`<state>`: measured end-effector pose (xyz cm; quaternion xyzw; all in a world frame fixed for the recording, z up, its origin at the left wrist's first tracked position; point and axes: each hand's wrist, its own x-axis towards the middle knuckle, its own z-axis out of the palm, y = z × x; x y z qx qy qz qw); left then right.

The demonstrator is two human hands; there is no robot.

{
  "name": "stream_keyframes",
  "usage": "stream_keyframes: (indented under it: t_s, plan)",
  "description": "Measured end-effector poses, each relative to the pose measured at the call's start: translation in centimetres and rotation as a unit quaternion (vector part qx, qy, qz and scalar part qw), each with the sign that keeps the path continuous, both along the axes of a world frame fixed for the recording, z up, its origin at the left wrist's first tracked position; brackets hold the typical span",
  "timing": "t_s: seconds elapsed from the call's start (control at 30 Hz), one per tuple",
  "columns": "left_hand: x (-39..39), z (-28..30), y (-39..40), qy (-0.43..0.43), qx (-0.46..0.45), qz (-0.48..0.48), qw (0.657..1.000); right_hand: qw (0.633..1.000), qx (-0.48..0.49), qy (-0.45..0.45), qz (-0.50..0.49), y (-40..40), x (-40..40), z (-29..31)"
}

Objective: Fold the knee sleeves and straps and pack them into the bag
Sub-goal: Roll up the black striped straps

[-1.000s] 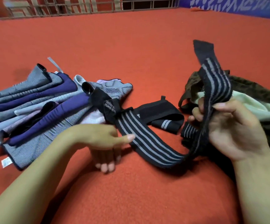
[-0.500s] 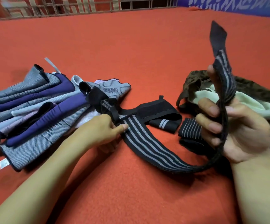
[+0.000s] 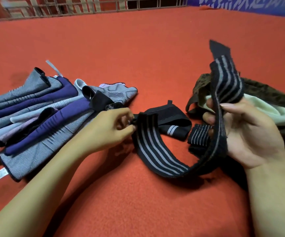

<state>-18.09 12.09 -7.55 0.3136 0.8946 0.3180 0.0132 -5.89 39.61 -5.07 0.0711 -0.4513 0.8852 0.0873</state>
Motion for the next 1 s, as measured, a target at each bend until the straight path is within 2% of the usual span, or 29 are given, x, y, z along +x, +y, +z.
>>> stream_keyframes:
  t_s: [0.03,0.07,0.13,0.23,0.3,0.37,0.43,0.6,0.67,0.77,0.87,1.0]
  plan:
    - [0.2,0.5,0.1,0.034,0.021,-0.032,0.999,1.000,0.002,-0.001,-0.004,0.0,0.0,0.0]
    - [0.6,0.8,0.2,0.032,0.040,-0.074,0.996,1.000,0.002,0.000,-0.008,0.0,0.0,0.0]
    - [1.9,0.9,0.8,-0.024,0.018,-0.159,0.987,1.000,0.005,-0.003,-0.017,0.0,0.1,0.1]
    - [3.2,-0.7,1.7,-0.082,-0.163,-0.234,0.955,1.000,0.009,-0.002,-0.021,0.0,0.1,0.0]
    - [3.4,-1.4,2.0,-0.117,-0.214,-0.224,0.943,1.000,0.013,-0.001,-0.019,-0.1,0.1,-0.1]
    - [3.2,-1.6,2.1,-0.132,-0.177,-0.168,0.961,1.000,0.017,0.002,-0.018,-0.1,0.1,-0.1]
    - [3.4,-1.6,2.5,-0.108,-0.154,-0.111,0.976,1.000,0.023,0.008,-0.017,-0.1,0.1,-0.1]
    - [4.6,-2.5,3.8,-0.118,-0.105,-0.060,0.986,0.999,0.039,0.022,-0.019,-0.1,0.0,-0.3]
    - [4.0,-2.6,3.9,-0.114,-0.024,-0.026,0.993,0.998,0.049,0.026,-0.017,0.0,0.0,-0.4]
    - [3.6,-1.8,3.8,-0.029,0.103,0.025,0.994,0.997,0.068,0.023,-0.011,0.0,0.1,-0.6]
    - [4.0,-0.7,4.1,0.023,0.169,-0.015,0.985,0.996,0.083,0.030,-0.009,-0.3,0.0,-0.9]
    - [5.2,-2.1,4.8,0.034,0.082,-0.154,0.984,0.994,0.105,0.024,-0.006,-0.9,-0.5,-1.5]
